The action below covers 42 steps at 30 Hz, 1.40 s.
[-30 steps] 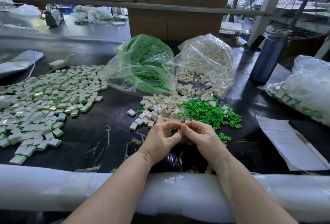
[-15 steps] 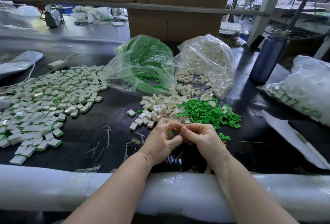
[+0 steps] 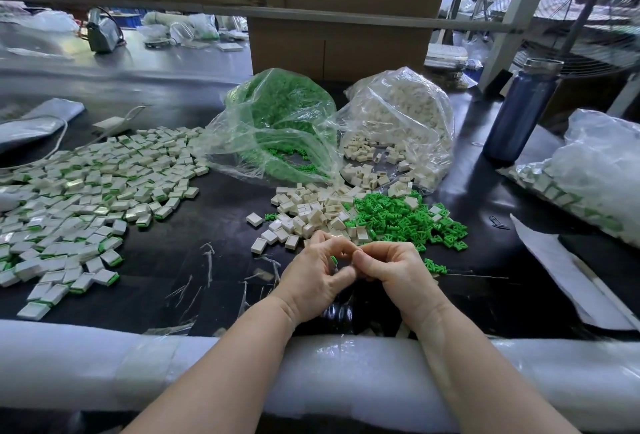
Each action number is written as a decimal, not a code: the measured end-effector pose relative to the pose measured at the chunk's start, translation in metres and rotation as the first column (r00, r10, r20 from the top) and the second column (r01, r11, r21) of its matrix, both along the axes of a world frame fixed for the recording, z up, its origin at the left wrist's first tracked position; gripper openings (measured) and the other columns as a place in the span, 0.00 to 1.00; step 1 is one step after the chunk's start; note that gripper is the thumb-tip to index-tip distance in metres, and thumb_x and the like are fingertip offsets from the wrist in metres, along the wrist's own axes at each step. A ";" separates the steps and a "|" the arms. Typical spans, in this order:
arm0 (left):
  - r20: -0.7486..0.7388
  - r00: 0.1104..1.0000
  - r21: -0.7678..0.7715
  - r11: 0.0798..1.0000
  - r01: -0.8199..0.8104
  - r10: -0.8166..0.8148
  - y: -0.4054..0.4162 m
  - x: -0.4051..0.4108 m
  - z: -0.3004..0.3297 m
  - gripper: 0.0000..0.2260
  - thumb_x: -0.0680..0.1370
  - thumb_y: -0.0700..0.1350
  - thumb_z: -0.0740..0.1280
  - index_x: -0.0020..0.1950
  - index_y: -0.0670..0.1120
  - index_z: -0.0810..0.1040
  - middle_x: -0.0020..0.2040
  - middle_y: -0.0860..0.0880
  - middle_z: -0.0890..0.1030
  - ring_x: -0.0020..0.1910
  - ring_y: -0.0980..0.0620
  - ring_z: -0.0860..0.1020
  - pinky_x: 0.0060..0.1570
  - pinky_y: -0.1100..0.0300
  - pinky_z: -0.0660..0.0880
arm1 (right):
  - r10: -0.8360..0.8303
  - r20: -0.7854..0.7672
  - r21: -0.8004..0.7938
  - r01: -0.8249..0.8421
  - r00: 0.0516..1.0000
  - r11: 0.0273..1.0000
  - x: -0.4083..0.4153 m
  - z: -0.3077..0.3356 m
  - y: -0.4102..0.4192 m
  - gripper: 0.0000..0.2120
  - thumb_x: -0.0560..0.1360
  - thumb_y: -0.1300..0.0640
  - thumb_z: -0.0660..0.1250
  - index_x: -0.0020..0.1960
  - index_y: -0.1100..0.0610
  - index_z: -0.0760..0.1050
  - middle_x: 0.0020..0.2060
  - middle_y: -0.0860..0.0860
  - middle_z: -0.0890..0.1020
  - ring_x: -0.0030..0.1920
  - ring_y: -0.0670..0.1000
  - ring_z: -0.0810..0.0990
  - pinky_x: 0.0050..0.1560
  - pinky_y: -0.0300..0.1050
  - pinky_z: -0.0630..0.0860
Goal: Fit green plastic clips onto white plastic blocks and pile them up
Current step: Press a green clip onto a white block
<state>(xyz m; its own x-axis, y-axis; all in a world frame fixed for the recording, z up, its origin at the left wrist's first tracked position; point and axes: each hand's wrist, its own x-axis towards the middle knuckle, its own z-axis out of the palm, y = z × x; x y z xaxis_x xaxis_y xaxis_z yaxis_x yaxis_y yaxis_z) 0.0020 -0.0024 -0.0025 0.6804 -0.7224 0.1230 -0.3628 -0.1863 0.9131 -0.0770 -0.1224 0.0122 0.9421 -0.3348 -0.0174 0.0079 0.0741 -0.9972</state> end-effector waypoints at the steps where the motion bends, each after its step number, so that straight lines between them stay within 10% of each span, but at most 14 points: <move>1: 0.001 1.000 0.000 1.000 0.000 0.000 0.000 0.000 0.000 0.12 0.73 0.40 0.68 0.41 0.59 0.76 0.45 0.54 0.69 0.32 0.56 0.67 0.38 0.63 0.67 | -0.001 0.001 0.002 0.001 1.000 1.000 0.000 0.000 0.000 0.09 0.73 0.67 0.66 0.38 0.59 0.83 0.29 0.55 0.81 0.31 0.50 0.79 0.35 0.39 0.77; 16: 0.007 1.000 0.013 1.000 0.011 -0.011 0.000 -0.001 0.000 0.12 0.73 0.40 0.68 0.40 0.59 0.76 0.46 0.52 0.68 0.35 0.50 0.70 0.40 0.54 0.71 | -0.014 -0.014 -0.041 0.013 1.000 0.999 0.000 -0.002 -0.001 0.08 0.73 0.67 0.66 0.38 0.61 0.82 0.32 0.59 0.79 0.36 0.57 0.76 0.40 0.48 0.73; 32: 0.046 0.990 -0.007 0.991 -0.133 0.133 -0.001 -0.004 0.008 0.07 0.75 0.42 0.68 0.49 0.40 0.80 0.49 0.45 0.72 0.48 0.42 0.76 0.53 0.56 0.75 | -0.164 0.117 -0.223 0.187 0.980 0.957 0.003 -0.005 0.000 0.09 0.71 0.68 0.70 0.37 0.56 0.79 0.30 0.48 0.81 0.31 0.42 0.79 0.31 0.33 0.75; 42: 0.067 0.987 -0.001 0.989 -0.145 0.145 -0.002 -0.003 0.004 0.06 0.75 0.43 0.68 0.49 0.42 0.80 0.47 0.48 0.72 0.42 0.46 0.76 0.51 0.56 0.76 | -0.201 0.058 -0.331 0.208 0.978 0.920 0.005 -0.006 0.001 0.08 0.74 0.64 0.67 0.38 0.55 0.76 0.34 0.51 0.79 0.36 0.49 0.76 0.42 0.51 0.75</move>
<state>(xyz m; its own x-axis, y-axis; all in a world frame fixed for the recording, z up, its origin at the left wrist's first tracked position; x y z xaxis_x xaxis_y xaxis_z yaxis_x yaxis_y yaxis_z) -0.0015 -0.0045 0.0011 0.7683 -0.6175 0.1688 -0.3918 -0.2451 0.8868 -0.0719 -0.1217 0.0064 0.8514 -0.5030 0.1488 0.0097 -0.2687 -0.9632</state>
